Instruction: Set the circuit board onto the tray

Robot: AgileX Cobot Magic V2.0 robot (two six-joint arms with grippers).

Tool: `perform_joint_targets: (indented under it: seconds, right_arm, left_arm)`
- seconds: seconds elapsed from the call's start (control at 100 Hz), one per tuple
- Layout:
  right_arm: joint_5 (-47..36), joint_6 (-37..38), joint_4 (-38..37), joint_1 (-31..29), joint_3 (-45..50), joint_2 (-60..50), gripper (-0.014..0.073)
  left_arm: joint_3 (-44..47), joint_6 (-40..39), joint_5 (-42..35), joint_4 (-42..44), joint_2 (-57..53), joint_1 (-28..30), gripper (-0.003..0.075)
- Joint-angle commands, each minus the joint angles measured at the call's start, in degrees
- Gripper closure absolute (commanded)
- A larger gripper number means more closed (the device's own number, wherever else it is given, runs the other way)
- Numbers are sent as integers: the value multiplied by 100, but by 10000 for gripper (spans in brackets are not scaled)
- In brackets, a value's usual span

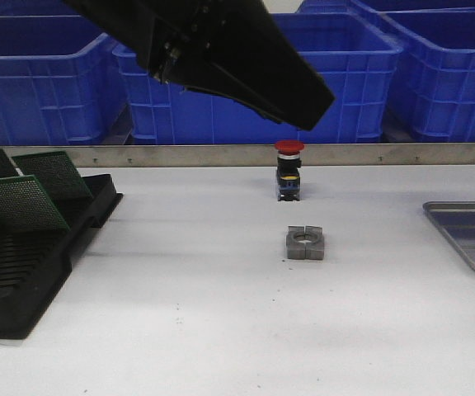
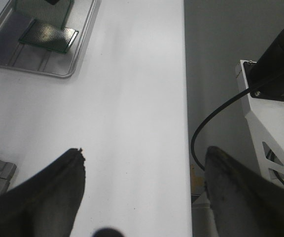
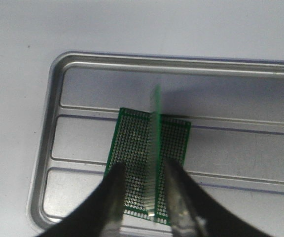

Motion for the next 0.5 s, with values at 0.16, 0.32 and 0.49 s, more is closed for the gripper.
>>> perform_joint_targets:
  seconds: [0.16,0.32,0.49]
  right_arm:
    - [-310,-97,-151,-39,-116,-547,34]
    - [-186,-183,-215,-39,-116,-996,109]
    - [176,-234,-215,-32,-110,-1501,503]
  left_arm:
    - [-183,-28,-55,-383,-261,-15,314]
    - [-183,-28,-358,-345,-465,156,515]
    - [-183,-136,-415,-321,-742,590,738]
